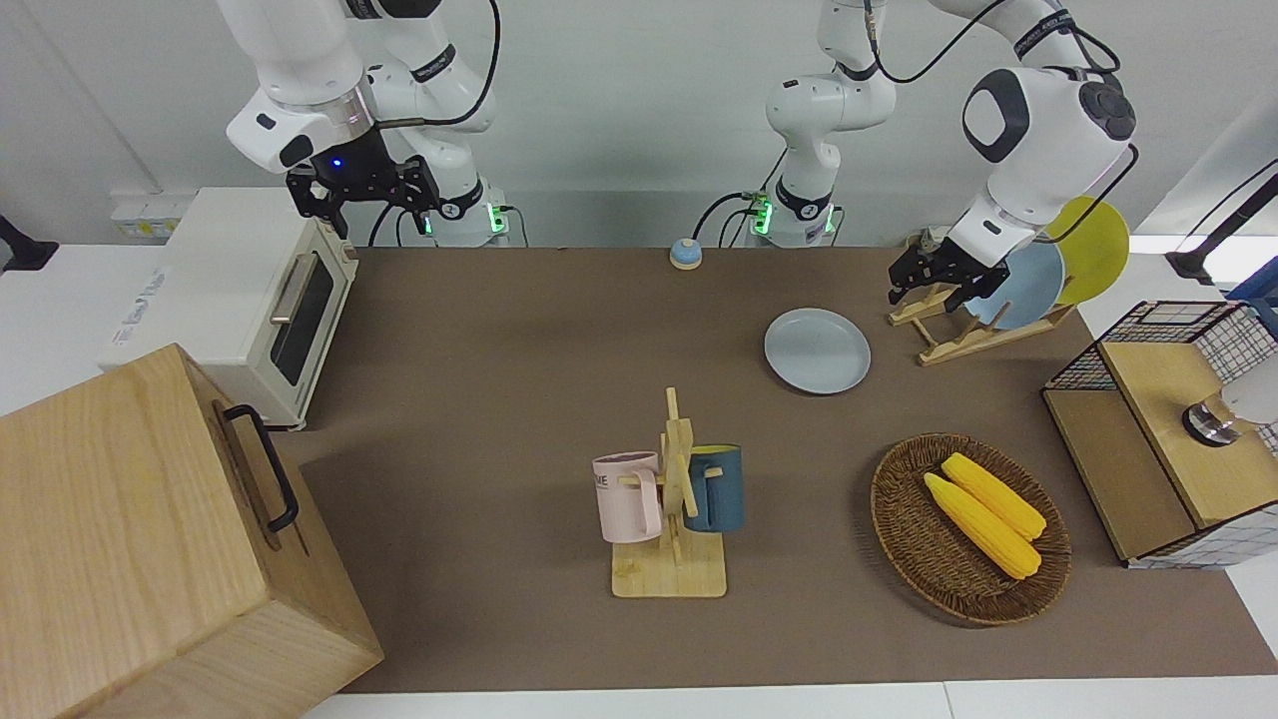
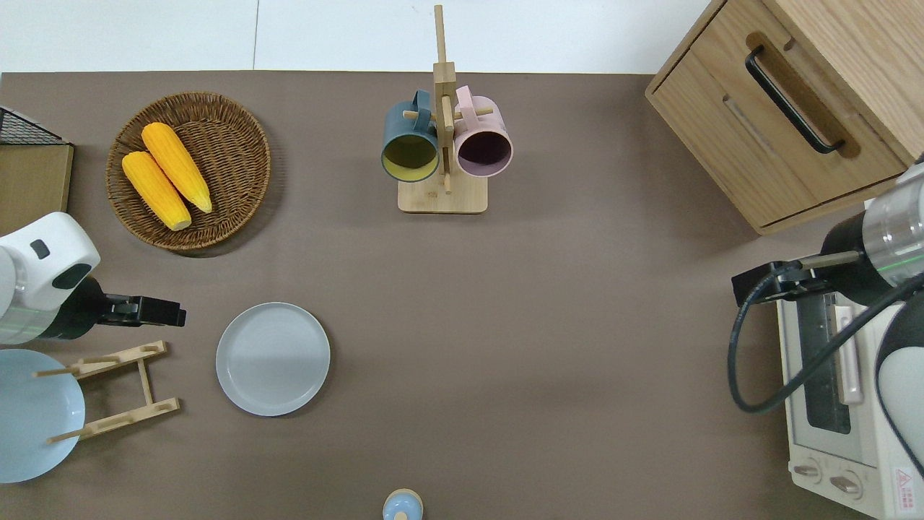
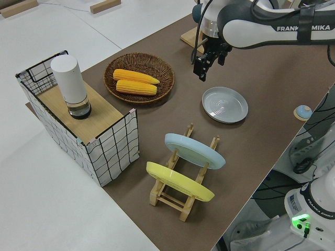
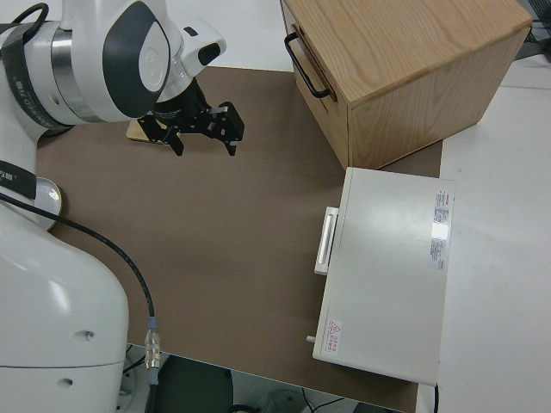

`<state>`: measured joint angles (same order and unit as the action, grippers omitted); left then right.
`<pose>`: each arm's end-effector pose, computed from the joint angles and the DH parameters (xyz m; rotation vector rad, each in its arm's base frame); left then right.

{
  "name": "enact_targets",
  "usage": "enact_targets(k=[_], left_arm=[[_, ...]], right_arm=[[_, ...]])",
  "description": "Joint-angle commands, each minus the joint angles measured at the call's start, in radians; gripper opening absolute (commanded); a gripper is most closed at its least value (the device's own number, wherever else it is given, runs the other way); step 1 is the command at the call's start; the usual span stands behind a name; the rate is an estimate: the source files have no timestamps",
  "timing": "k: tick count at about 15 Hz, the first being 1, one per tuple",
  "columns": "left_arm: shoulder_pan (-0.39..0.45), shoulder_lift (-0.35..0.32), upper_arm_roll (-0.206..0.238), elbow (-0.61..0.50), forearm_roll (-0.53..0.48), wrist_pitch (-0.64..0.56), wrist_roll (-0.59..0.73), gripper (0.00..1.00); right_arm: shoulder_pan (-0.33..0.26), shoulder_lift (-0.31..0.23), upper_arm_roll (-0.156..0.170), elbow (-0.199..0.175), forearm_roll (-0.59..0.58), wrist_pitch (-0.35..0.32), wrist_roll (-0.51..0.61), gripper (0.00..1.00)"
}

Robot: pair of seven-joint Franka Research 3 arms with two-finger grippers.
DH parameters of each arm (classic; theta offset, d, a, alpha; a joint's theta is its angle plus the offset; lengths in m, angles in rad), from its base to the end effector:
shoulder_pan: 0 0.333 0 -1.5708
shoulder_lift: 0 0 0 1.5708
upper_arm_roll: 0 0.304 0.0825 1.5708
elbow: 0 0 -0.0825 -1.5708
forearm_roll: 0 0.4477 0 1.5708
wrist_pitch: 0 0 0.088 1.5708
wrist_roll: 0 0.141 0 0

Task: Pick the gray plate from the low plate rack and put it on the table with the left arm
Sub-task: 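Open the left gripper and withdraw it from the plate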

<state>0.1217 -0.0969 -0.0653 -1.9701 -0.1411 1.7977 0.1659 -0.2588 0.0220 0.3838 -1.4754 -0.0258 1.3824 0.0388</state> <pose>0.5822 0.0158 0.4426 3.0008 -0.1080 -0.0911 0.5965 0.0687 0.6010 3.1075 0.1293 -0.1737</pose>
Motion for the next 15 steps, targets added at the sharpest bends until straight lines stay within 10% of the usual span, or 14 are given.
enact_targets(k=[1,15], left_arm=[[-0.008,0.011,-0.016,0.112,0.054,-0.095,-0.094,0.99],[-0.007,0.023,-0.051,0.313,0.126,-0.204,-0.115,0.99]], right_arm=[[-0.023,-0.002,0.021,0.007,-0.005,-0.011,0.012,0.983],[-0.023,-0.002,0.021,0.007,-0.006,-0.011,0.012,0.983]])
